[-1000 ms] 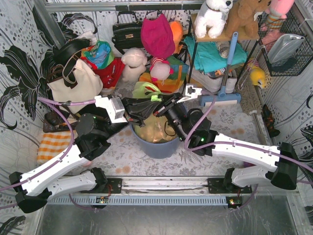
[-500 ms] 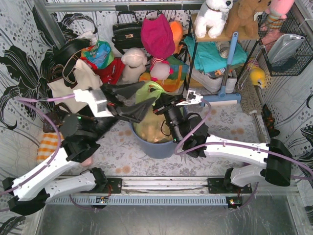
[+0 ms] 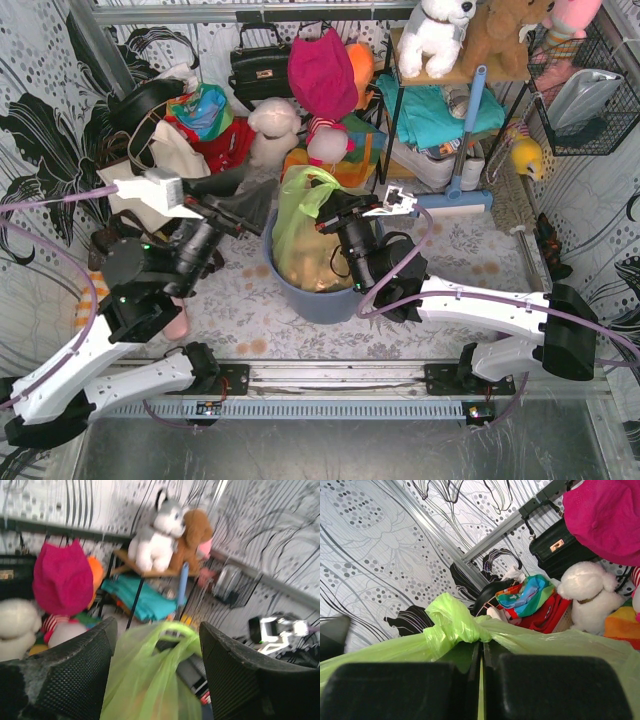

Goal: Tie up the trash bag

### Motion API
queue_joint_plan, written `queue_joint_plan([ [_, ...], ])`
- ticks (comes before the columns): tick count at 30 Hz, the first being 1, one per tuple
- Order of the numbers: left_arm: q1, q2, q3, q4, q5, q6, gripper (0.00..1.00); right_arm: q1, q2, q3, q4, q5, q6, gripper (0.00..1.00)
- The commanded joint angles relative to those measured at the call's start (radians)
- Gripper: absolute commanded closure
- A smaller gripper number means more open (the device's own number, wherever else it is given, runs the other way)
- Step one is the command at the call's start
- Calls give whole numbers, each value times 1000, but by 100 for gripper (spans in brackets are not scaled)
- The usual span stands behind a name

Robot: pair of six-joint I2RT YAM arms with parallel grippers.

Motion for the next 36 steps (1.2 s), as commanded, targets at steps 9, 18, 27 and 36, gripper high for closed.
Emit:
queue_joint_plan([
  [9, 262, 82, -58, -38, 256, -214, 24, 1, -39, -8, 45, -3, -8, 100],
  [18, 421, 162, -123, 117, 674, -338, 23, 1, -32, -20, 66, -24, 3, 100],
  [27, 464, 196, -186, 257, 924, -427, 66, 1, -24, -32, 95, -39, -12, 100],
  [36, 465, 126, -226, 252, 1086, -426, 84, -2, 34, -4, 138, -123, -64, 100],
])
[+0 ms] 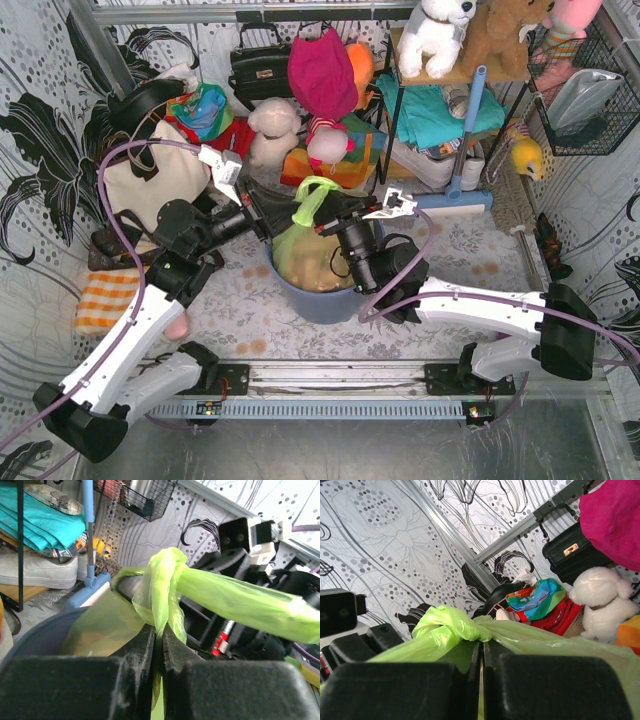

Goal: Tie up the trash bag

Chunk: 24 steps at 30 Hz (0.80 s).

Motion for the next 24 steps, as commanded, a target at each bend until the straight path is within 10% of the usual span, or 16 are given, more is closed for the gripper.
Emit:
queue_joint_plan([
  [1, 3, -55, -31, 57, 117, -9, 84, -2, 42, 26, 84, -87, -48, 100],
  [24, 1, -51, -86, -79, 238, 30, 72, -91, 146, -22, 452, -644, 67, 100],
])
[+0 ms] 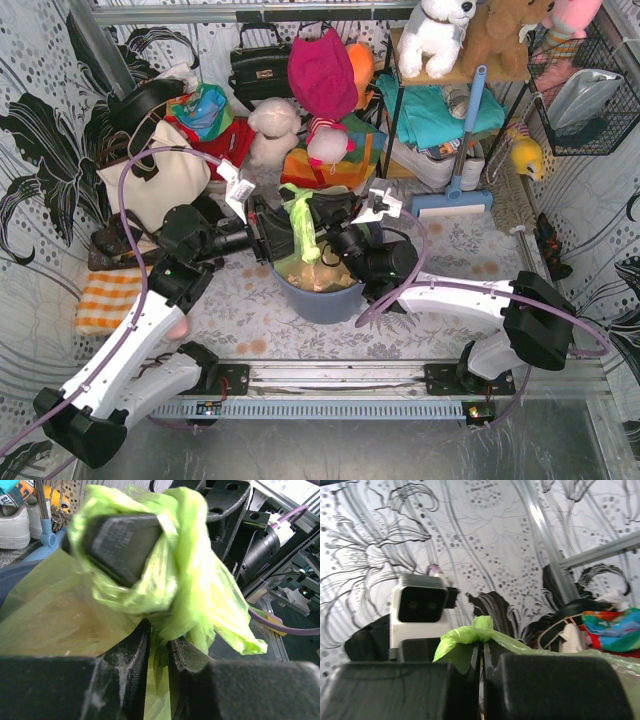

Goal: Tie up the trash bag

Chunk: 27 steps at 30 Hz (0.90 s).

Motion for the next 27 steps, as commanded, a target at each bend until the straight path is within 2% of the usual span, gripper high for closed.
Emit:
queue_joint_plan([
  [1, -6, 9, -11, 3, 30, 16, 71, -14, 15, -20, 179, -174, 92, 100],
  [5, -6, 27, -10, -1, 45, 15, 66, -42, 35, -41, 255, -206, 163, 100],
  [12, -6, -27, 22, -87, -47, 70, 43, -59, 46, -58, 301, -248, 199, 100],
  [20, -5, -163, 80, -207, -260, 126, 40, -58, 35, -58, 301, -261, 193, 100],
  [27, -5, -262, 33, -80, -330, 54, 40, -58, 25, -59, 301, -272, 183, 100],
])
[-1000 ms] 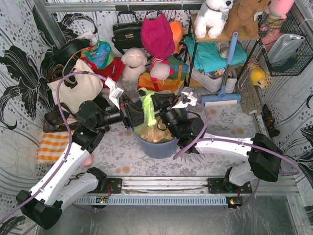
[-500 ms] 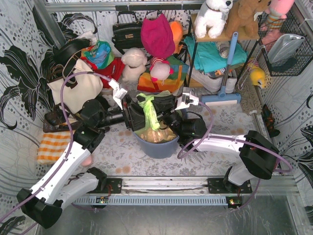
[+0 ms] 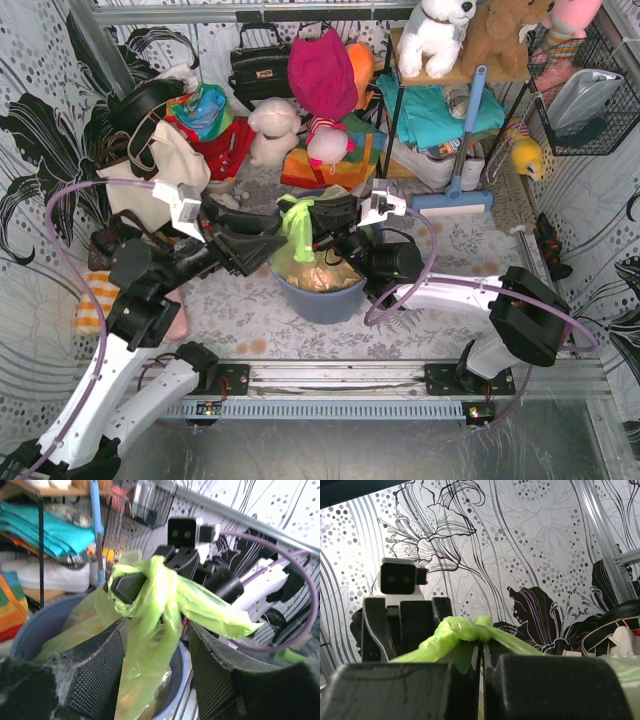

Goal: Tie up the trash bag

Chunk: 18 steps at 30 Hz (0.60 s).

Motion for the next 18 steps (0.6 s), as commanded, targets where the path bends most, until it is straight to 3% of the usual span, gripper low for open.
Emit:
queue_joint_plan([
  [1, -2, -45, -16, 116, -110, -46, 41, 0, -23, -8, 129, -28, 4, 100],
  [5, -2, -70, -69, 173, -230, -116, 47, 1, -27, -8, 129, -30, 4, 100],
  [13, -2, -120, -193, 308, -390, -267, 47, 0, -33, -1, 130, -40, 8, 100],
  [18, -2, -84, -267, 483, -320, -366, 44, 0, -35, 2, 131, -45, 8, 100],
])
